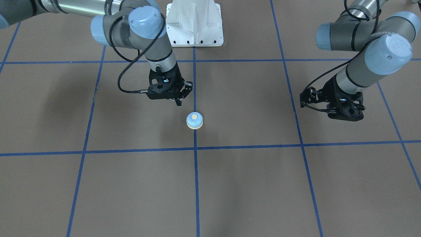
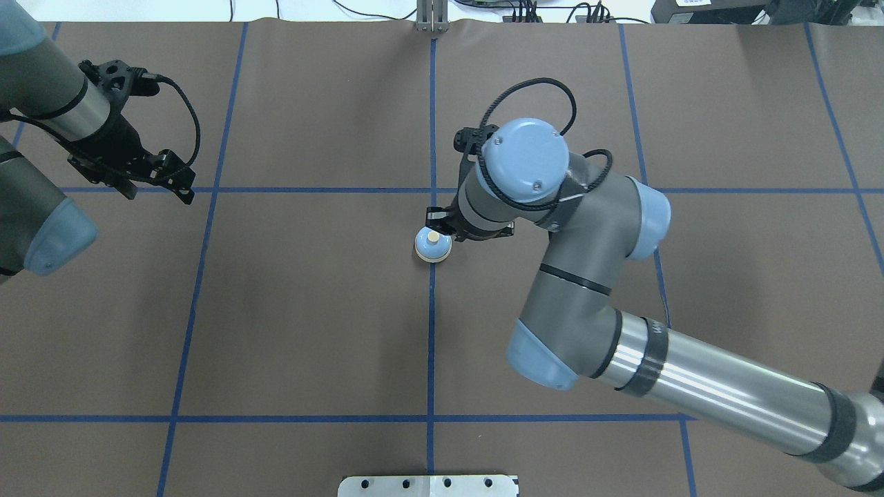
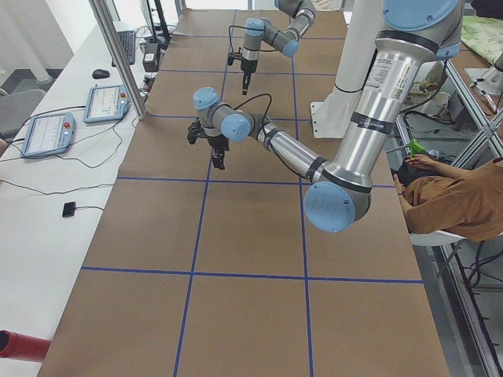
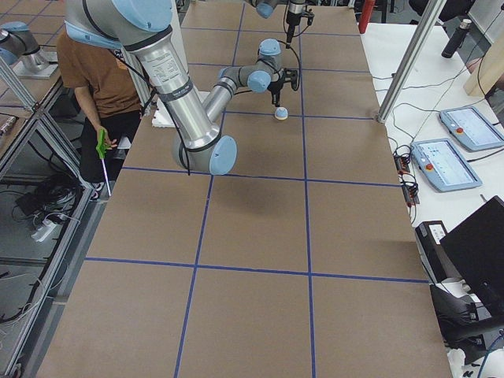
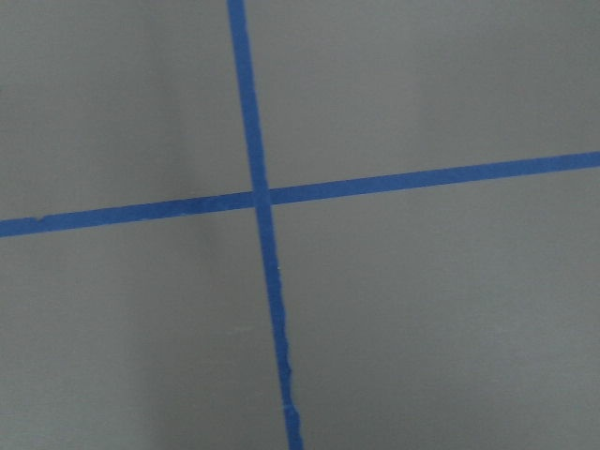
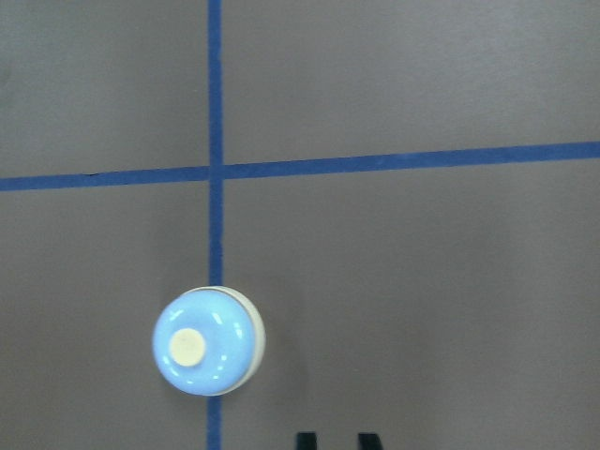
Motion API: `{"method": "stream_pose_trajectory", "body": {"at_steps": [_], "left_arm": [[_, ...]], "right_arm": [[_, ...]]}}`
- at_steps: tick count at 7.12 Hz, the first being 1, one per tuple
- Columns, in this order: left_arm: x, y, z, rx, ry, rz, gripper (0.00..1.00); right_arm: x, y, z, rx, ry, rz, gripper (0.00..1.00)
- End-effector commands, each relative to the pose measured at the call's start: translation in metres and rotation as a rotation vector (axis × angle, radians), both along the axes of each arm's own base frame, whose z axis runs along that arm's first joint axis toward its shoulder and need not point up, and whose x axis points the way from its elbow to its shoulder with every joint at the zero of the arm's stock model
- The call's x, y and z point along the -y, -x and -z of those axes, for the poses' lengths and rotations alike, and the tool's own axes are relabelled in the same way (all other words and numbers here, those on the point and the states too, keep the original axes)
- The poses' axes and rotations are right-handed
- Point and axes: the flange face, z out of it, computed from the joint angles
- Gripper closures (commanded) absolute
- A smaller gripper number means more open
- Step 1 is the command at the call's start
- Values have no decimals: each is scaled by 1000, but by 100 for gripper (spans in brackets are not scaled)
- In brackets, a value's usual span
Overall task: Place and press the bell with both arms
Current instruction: 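Move the right gripper above the bell while the left arm withdraws, then press down on the bell's top button with the right gripper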
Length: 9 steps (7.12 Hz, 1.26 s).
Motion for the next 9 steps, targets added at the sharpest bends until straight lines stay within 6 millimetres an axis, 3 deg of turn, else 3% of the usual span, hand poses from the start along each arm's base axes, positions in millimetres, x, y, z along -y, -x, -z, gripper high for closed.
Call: {"method": "stream_pose_trajectory", "body": {"at_steps": [1, 9], "left_arm": [[-1, 1, -4, 7, 0, 1, 1], [-2, -1, -6, 11, 1, -2, 1]], "right_arm": [[14, 34, 11, -34, 35, -7, 100], [25, 59, -9, -90, 54, 5, 100]]}}
